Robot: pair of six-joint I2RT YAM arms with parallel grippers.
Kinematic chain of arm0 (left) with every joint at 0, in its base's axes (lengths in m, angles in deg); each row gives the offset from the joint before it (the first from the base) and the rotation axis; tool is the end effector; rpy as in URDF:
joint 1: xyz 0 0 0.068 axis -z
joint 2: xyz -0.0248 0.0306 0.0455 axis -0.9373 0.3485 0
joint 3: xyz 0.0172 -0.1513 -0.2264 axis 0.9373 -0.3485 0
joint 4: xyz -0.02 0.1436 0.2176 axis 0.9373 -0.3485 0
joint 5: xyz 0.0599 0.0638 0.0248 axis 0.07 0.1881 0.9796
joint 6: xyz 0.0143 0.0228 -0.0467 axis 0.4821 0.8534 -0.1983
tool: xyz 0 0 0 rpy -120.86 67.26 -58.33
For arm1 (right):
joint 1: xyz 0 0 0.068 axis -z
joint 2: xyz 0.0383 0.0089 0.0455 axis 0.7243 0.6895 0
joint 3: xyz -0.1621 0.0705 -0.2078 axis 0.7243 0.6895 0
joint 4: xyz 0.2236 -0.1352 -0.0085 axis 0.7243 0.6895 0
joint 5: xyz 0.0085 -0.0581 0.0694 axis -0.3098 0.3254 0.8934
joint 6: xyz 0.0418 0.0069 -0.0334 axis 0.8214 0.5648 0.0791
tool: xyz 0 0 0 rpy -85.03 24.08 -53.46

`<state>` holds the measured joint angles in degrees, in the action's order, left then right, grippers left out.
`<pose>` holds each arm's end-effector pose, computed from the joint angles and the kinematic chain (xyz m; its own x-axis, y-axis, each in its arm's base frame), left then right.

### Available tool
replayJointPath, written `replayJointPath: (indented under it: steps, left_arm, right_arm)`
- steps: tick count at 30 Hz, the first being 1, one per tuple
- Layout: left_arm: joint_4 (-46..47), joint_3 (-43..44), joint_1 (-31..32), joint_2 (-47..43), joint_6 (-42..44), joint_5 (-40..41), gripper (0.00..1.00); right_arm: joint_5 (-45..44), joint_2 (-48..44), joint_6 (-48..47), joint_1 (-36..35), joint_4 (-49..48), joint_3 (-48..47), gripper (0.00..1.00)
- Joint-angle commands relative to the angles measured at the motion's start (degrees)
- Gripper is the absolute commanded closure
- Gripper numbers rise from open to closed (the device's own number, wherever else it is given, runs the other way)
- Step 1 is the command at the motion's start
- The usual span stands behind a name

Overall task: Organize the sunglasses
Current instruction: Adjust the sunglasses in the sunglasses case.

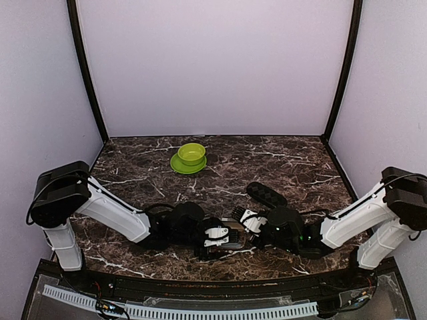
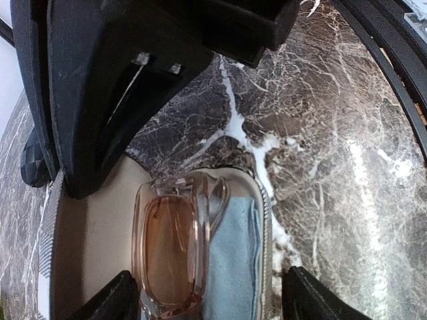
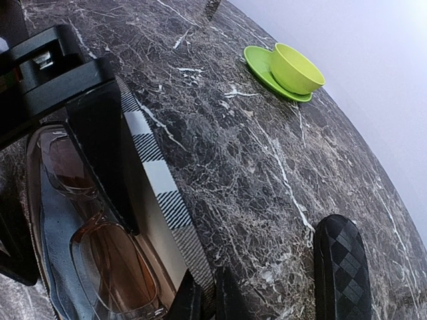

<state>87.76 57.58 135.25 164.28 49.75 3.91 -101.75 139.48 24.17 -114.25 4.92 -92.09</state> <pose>0.1438 -0.3252 0.1279 0.3161 0.5738 -0.7555 0.9081 0.0477 0.4161 0.1141 0.2447 0.1396 0.0364 -0.5610 -0.8270 -0.7496 0.5320 -0.3939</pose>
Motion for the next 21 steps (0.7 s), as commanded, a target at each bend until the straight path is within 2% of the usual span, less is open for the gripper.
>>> replayJointPath:
  steps: [1,12,21]
  left_arm:
    - [-0.1,1.0,0.1,1.0,1.2,0.6,0.22]
    - [-1.0,0.6,0.3,-0.6,-1.2,-2.9,0.32]
    - [-1.2,-0.5,0.7,-2.2,-0.3,-2.8,0.35]
  right_arm:
    - [1.1,0.5,0.4,0.1,-3.0,-0.9,1.00]
    - [0.9,0.5,0.2,0.1,-3.1,-1.0,1.00]
    - [0.9,0.6,0.2,0.1,-3.0,-1.0,1.00]
